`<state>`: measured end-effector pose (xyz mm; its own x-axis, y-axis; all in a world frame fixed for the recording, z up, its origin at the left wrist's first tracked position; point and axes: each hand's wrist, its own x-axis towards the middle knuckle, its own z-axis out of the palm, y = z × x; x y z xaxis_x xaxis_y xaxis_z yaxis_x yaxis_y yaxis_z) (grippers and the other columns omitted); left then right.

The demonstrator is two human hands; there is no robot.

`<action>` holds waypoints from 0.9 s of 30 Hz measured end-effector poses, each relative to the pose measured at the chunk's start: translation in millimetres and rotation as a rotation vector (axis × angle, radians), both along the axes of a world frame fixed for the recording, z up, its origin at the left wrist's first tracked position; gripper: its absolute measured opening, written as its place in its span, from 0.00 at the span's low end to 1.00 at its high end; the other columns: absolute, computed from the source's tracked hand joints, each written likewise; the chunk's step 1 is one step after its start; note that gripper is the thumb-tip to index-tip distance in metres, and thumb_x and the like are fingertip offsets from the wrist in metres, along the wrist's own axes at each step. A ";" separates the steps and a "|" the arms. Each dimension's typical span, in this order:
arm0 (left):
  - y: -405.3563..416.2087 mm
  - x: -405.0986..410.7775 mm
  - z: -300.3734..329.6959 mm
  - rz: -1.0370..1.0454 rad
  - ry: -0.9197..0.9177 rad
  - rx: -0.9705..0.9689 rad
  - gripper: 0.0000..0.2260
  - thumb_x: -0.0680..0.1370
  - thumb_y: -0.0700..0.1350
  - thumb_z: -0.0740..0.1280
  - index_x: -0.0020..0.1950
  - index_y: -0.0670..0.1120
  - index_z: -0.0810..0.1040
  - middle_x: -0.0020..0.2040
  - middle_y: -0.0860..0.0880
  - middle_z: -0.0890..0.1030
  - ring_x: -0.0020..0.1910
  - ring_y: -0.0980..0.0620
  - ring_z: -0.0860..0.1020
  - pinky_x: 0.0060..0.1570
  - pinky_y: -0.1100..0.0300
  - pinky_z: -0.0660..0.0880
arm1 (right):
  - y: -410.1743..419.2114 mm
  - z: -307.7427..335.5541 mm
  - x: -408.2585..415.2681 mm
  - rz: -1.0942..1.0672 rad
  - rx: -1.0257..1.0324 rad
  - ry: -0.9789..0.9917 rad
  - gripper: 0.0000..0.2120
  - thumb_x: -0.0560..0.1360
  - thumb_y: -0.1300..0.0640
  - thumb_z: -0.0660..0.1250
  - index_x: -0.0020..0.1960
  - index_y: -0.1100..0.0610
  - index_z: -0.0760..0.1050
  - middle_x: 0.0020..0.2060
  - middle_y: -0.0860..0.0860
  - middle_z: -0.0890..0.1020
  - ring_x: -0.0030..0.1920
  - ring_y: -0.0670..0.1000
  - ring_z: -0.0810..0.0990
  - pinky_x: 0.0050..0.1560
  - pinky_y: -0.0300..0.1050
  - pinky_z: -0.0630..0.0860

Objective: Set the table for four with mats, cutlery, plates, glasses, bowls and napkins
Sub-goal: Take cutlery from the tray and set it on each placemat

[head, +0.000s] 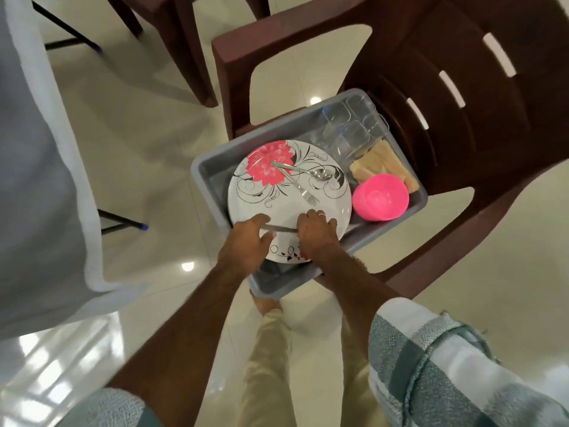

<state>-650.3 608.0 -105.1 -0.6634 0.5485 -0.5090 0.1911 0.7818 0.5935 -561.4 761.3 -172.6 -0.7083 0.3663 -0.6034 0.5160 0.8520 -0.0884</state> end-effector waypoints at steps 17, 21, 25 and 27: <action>49.3 -23.9 15.5 0.703 -0.445 0.210 0.10 0.84 0.46 0.62 0.50 0.44 0.80 0.40 0.47 0.85 0.31 0.53 0.80 0.34 0.60 0.72 | 50.3 34.4 -28.7 -0.743 -0.421 0.534 0.02 0.75 0.59 0.72 0.44 0.55 0.81 0.42 0.52 0.86 0.44 0.52 0.83 0.48 0.45 0.78; 49.2 -43.5 14.3 0.629 -0.476 0.178 0.09 0.84 0.42 0.60 0.52 0.45 0.80 0.39 0.46 0.84 0.30 0.52 0.77 0.29 0.60 0.68 | 86.8 16.2 -48.6 -0.625 0.000 0.372 0.14 0.79 0.53 0.68 0.60 0.60 0.74 0.54 0.61 0.82 0.54 0.61 0.81 0.53 0.51 0.76; 51.5 -57.9 13.4 0.539 -0.514 0.145 0.10 0.83 0.37 0.57 0.54 0.43 0.79 0.45 0.44 0.86 0.33 0.50 0.82 0.32 0.58 0.71 | 91.0 1.1 -70.3 -0.680 0.070 0.219 0.22 0.79 0.50 0.67 0.66 0.62 0.67 0.60 0.62 0.78 0.60 0.62 0.79 0.56 0.52 0.76; 52.3 -63.3 11.4 0.481 -0.514 0.122 0.10 0.82 0.37 0.57 0.54 0.43 0.79 0.44 0.45 0.86 0.33 0.50 0.82 0.31 0.59 0.71 | 90.7 -5.2 -74.9 -0.718 0.072 0.184 0.22 0.79 0.51 0.68 0.67 0.62 0.67 0.62 0.61 0.77 0.62 0.61 0.78 0.58 0.51 0.75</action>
